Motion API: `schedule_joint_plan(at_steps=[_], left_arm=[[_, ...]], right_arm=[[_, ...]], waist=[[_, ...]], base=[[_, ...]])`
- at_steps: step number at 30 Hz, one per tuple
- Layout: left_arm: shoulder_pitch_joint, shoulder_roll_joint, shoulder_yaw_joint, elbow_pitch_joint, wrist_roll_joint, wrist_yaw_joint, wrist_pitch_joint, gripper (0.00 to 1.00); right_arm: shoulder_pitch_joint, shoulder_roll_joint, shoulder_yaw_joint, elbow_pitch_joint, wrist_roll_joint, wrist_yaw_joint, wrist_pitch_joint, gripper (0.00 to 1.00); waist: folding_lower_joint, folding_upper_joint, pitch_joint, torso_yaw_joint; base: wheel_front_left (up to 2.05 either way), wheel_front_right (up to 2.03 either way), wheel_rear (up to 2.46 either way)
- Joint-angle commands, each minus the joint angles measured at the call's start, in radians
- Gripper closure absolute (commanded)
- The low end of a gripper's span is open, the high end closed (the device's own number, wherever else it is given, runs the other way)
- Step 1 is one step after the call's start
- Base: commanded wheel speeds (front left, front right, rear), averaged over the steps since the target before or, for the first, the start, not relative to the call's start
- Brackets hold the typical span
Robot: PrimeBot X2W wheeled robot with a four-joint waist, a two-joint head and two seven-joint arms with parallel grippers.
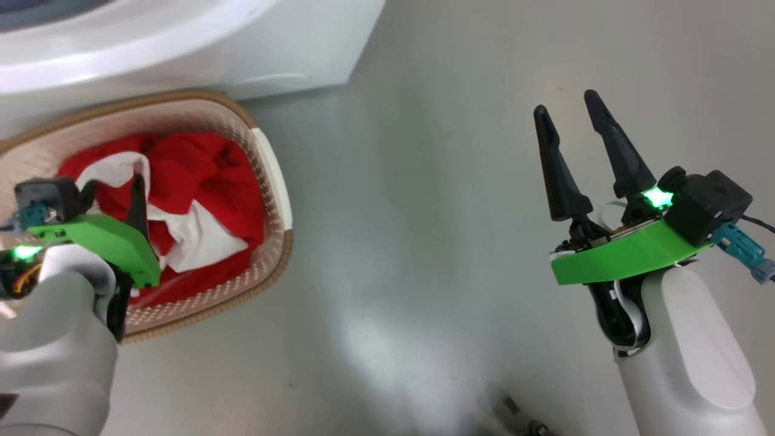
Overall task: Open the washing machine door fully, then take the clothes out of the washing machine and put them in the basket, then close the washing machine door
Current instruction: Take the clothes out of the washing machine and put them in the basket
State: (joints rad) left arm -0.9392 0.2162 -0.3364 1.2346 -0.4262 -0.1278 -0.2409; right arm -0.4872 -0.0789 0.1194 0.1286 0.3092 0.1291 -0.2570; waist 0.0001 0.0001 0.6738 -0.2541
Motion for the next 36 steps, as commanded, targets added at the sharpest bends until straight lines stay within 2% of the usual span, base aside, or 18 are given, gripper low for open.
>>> schedule_joint_plan(at_steps=[1, 6, 12, 25, 36], left_arm=[[0.041, 0.032, 0.008, -0.024, -0.015, -0.003, -0.018, 0.00], [0.080, 0.039, 0.011, -0.120, -0.052, -0.003, -0.020, 0.00], [0.161, 0.040, 0.061, -0.275, -0.037, -0.003, -0.021, 0.00], [0.404, 0.001, 0.242, -0.658, 0.104, -0.003, -0.021, 0.00], [0.618, -0.048, 0.364, -0.899, 0.177, -0.003, -0.021, 0.00]], right_arm=[[0.042, -0.008, 0.013, -0.017, 0.000, 0.002, -0.005, 0.00], [0.063, -0.029, 0.005, -0.006, 0.003, 0.002, -0.005, 0.00], [0.105, -0.058, -0.009, 0.004, 0.007, 0.002, -0.005, 0.00], [0.206, -0.097, -0.030, 0.020, 0.014, 0.002, -0.005, 0.00], [0.289, -0.129, -0.050, 0.014, 0.019, 0.002, -0.005, 0.00]], waist=[[-0.0001, -0.0001, -0.043, 0.029], [-0.0001, -0.0001, -0.103, 0.059], [-0.0001, -0.0001, -0.183, 0.098], [-0.0001, -0.0001, -0.346, 0.137], [-0.0001, -0.0001, -0.428, 0.150]], base=[[0.00, 0.00, 0.00], [0.00, 0.00, 0.00], [0.00, 0.00, 0.00], [0.00, 0.00, 0.00], [0.00, 0.00, 0.00]])
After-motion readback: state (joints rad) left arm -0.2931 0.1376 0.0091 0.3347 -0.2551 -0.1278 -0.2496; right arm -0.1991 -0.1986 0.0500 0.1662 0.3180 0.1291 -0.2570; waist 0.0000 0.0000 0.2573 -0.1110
